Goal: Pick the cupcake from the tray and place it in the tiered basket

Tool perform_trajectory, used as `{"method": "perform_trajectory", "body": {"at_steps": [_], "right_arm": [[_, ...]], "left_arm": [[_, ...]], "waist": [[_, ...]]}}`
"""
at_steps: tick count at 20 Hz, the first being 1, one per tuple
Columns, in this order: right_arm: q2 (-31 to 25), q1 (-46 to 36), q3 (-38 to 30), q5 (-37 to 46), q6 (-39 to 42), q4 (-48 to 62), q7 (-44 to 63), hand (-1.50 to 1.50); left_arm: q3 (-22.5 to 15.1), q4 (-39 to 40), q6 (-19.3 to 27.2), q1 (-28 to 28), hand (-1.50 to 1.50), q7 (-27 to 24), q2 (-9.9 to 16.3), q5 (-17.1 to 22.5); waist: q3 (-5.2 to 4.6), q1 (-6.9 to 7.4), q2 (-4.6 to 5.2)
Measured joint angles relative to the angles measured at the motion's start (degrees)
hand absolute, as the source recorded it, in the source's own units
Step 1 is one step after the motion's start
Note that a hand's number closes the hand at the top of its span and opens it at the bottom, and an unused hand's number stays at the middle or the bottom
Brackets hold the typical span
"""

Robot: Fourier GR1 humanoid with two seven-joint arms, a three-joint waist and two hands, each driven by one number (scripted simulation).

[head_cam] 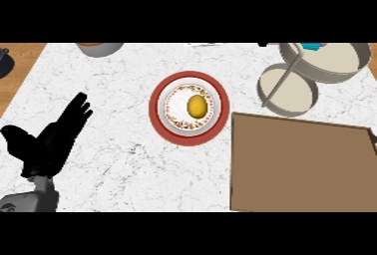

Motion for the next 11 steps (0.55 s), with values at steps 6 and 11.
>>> {"method": "perform_trajectory", "body": {"at_steps": [6,11], "right_arm": [[-9.34,4.49,-3.49,-2.49,5.93,3.85,-2.39,-1.5],[-15.69,7.76,-5.18,-3.66,11.12,6.78,-3.61,-1.5]], "left_arm": [[-0.09,1.38,-0.34,0.26,0.0,-1.84,-0.36,-0.55],[-0.46,0.92,-0.1,-0.09,0.0,-1.46,-0.85,-0.79]], "waist": [[0.06,0.08,0.21],[0.15,0.41,0.33]]}}
